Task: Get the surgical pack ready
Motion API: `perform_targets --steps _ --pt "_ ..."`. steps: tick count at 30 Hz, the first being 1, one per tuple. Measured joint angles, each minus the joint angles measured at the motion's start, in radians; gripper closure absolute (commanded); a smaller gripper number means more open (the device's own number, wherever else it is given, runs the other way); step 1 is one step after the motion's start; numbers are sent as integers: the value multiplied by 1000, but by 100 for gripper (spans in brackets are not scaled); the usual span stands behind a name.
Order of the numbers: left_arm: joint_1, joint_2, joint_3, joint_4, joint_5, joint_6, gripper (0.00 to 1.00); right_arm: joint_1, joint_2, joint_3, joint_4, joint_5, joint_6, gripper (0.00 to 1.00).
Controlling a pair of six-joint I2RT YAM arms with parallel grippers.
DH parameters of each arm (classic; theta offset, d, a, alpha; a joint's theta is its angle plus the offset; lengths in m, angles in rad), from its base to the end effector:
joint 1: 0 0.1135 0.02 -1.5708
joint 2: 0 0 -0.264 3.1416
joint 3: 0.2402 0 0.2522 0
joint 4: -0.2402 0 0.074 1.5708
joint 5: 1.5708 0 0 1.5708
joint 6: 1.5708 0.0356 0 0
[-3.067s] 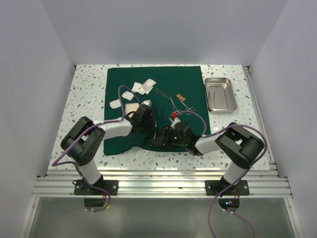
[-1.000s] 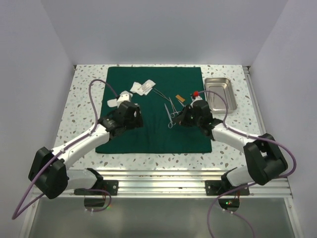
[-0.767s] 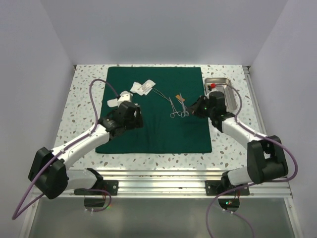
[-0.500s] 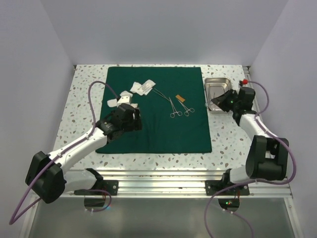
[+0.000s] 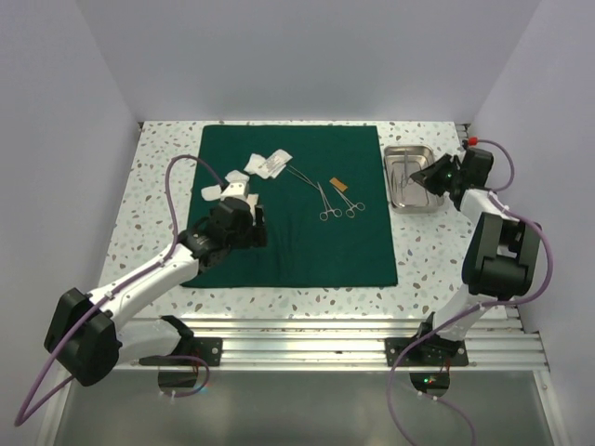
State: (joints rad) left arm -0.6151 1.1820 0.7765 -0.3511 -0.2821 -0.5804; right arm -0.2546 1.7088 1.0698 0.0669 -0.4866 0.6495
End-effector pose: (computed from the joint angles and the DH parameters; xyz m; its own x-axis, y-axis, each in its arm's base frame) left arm 0.2077 -0.1346 0.2420 -0.6821 -0.1629 -0.7129 0.0178 0.9709 -0.2390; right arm 0.3694 -0.0789 0.2200 -0.5127 0.6858 -0.5165 0.1912 0.6776 0.7101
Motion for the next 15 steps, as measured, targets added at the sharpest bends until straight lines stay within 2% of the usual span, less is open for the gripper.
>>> perform_targets --steps 7,15 --pt "0 -1 -8 17 13 10 14 -2 111 81 -60 7 -68 100" --pt "0 -2 -21 39 22 25 14 -2 190 97 -108 50 -97 100"
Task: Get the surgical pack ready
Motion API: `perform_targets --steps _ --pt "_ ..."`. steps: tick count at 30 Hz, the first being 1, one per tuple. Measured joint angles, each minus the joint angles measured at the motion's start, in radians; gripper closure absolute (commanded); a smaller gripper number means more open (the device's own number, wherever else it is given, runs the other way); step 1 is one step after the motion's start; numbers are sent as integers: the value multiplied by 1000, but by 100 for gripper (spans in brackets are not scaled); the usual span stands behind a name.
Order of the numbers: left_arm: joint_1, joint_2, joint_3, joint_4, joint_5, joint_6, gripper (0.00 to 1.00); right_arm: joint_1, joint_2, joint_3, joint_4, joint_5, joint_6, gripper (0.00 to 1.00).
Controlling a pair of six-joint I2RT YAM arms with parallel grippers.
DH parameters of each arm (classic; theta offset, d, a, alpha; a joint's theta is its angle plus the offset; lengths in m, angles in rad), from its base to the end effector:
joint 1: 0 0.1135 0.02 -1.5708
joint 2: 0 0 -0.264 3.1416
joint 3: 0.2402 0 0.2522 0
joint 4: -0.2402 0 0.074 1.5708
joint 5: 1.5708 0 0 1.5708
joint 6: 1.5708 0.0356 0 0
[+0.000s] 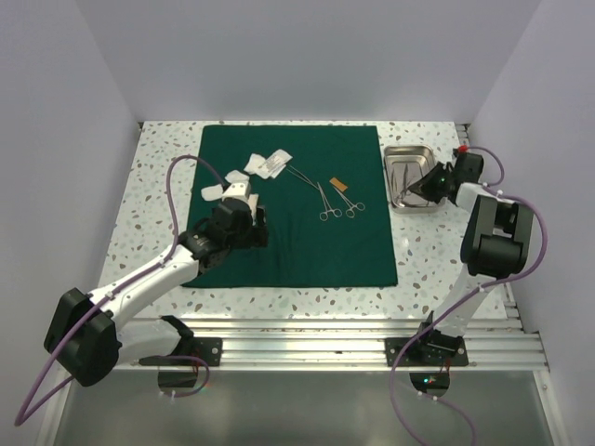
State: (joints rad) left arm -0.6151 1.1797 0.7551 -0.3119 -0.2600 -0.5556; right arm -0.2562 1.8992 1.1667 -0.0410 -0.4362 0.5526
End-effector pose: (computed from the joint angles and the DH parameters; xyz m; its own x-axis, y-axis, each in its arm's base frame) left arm 0.2075 -0.1354 0.2385 -0.6782 -0.1450 -0.7205 0.0523 0.9684 -0.2440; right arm 0.3941 -0.0877 0.1699 -0.6082 0.6511 -0.4540 0.3014 0.7186 0.6268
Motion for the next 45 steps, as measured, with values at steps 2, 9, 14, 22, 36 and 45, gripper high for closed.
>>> perform_targets --steps 2,9,14,22,36,45 --pt "0 0 0 4 3 0 14 0 10 13 -12 10 -4 99" --pt "0 14 0 10 13 0 14 0 26 45 -48 64 -14 82" --pt "0 19 0 10 14 0 14 0 27 45 -77 102 -16 72" --pt "0 19 6 8 9 0 14 29 25 89 -140 179 -33 55" --pt "0 19 40 -4 -49 6 9 173 -89 152 -238 342 -131 49" --pt "2 25 55 15 -66 18 0 394 -135 153 -229 281 -229 50"
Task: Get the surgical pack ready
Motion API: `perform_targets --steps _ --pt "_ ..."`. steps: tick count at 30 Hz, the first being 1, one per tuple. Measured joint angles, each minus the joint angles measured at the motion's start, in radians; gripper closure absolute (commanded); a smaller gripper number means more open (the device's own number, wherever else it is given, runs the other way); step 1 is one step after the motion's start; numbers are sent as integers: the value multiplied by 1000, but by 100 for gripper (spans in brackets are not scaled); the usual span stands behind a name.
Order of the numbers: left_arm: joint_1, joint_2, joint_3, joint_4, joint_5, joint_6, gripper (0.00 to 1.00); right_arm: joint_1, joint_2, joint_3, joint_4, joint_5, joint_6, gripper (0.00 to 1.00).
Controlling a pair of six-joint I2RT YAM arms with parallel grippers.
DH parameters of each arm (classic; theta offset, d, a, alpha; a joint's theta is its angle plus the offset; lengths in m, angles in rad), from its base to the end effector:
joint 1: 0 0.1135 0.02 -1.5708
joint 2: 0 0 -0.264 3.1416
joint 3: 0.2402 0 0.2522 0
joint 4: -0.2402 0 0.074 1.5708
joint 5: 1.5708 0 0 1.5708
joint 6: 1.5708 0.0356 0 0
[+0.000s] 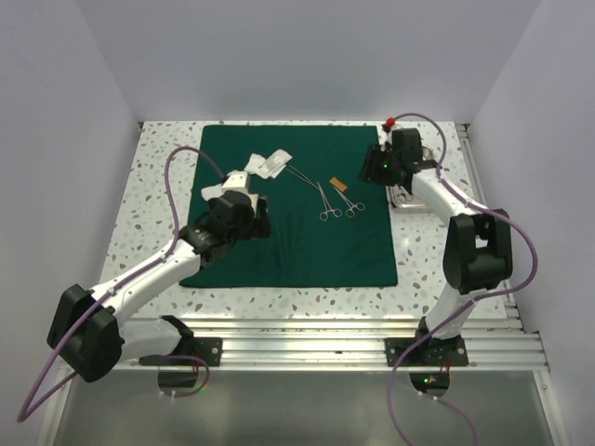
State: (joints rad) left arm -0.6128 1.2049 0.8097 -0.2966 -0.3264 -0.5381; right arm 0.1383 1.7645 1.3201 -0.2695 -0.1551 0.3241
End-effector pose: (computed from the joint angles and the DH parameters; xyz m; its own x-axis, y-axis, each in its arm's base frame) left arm 0.2174 -0.1389 0.2524 -0.6238 -0.1548 -0.7661 0.0269 0.9753 -0.2190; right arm 0.3957 0.0606 0.2499 -0.6950 0.2209 -0.6843 -0.0322 0.9411 0.3366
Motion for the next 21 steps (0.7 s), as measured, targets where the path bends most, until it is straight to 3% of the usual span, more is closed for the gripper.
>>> perform_targets --steps 7,12,21 --pt "29 29 7 45 0 2 0 140 90 94 -10 -21 -75 45" --pt "83 33 7 84 8 8 0 206 235 273 -22 -21 -159 48" --pt "107 27 -78 193 -4 11 0 255 460 541 -95 -20 -351 39"
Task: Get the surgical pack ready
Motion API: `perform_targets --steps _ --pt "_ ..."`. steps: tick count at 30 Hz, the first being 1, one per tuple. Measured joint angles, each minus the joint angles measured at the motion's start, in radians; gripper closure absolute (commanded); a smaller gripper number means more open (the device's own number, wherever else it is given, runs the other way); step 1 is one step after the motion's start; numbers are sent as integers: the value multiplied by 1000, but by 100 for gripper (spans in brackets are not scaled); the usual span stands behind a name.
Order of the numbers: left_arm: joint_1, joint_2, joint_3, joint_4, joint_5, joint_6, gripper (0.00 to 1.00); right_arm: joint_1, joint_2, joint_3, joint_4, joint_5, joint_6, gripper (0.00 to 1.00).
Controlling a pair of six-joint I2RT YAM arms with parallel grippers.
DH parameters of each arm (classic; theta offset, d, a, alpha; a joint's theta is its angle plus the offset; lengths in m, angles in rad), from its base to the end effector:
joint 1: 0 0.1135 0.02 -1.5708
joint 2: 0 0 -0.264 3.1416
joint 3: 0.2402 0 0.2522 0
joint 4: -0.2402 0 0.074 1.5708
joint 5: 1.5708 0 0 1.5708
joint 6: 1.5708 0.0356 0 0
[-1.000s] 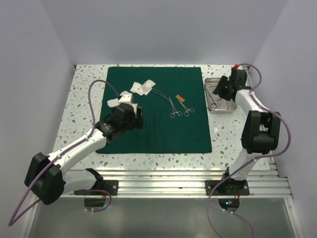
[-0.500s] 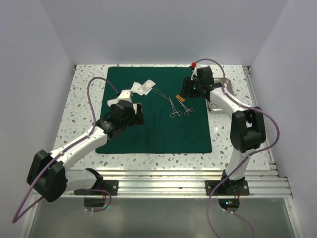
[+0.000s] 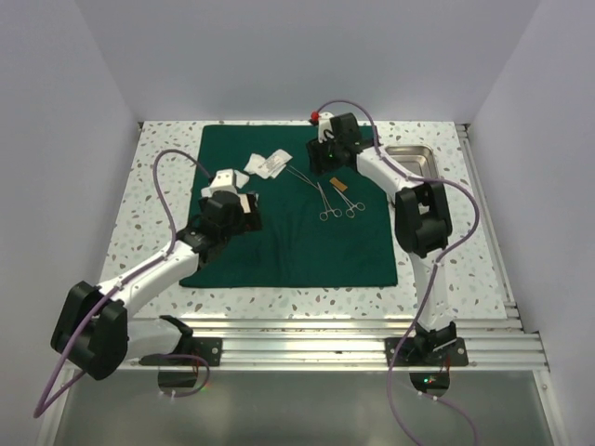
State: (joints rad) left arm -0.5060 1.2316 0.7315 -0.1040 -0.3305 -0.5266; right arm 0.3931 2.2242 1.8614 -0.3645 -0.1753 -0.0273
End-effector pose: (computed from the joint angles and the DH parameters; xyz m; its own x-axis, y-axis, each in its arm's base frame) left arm 0.2370 -0.1181 0.2365 -0.5425 -0.2429 -0.8042 -0.0553 0.9655 -0.2543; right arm 0.4708 0.2020 0.2198 -0.6003 -0.2780 -0.7499 -0.5141 0.8524 0.0955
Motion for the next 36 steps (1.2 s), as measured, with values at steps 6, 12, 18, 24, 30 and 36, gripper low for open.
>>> perform_targets --steps 6,12,18,24,30,36 --pt "0 -3 -85 72 -11 0 0 25 96 110 -46 -8 -93 34" --pt "0 -33 -130 128 -29 0 0 46 142 127 -74 -48 -140 43" --pt "0 -68 -157 164 -45 0 0 65 193 178 -115 -51 -180 53" --pt "0 -68 -158 172 -49 0 0 77 238 237 -149 -43 -195 56" --pt "0 -68 -158 177 -49 0 0 80 245 257 -167 -24 -203 80" --pt "0 -68 -158 179 -50 0 0 79 253 267 -169 -24 -200 96"
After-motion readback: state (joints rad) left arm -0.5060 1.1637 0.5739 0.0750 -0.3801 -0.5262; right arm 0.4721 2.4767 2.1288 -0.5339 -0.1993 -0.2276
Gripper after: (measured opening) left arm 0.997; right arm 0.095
